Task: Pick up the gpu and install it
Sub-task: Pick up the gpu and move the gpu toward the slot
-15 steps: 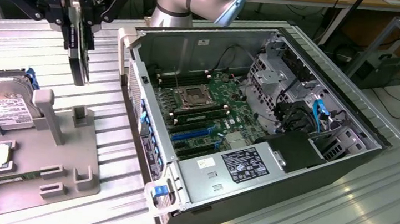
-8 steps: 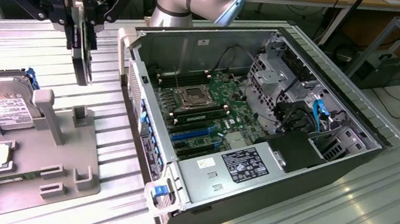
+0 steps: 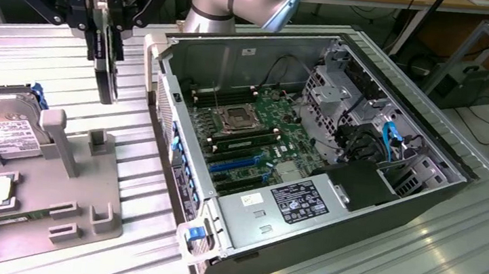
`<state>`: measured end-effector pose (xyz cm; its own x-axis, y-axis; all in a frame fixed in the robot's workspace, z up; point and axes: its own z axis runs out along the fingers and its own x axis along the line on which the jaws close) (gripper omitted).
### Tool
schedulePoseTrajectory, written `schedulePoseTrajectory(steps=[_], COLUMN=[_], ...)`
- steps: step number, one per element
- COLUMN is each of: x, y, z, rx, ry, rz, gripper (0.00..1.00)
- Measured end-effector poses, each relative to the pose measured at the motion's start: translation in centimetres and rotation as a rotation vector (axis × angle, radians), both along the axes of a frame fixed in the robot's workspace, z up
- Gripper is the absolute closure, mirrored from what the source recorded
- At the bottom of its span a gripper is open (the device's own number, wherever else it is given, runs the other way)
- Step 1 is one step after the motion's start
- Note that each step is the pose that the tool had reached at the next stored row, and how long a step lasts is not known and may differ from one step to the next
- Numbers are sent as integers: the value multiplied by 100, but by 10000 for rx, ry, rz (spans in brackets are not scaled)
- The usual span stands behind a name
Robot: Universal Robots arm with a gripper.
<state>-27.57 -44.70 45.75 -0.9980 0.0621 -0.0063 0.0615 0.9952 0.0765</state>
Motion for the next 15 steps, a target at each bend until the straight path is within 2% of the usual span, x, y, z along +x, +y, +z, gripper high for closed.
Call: schedulePoseTrajectory(steps=[15], x=[81], y=[0], z=[1], rx=[-1], ry=[1], rz=[0], gripper=[72])
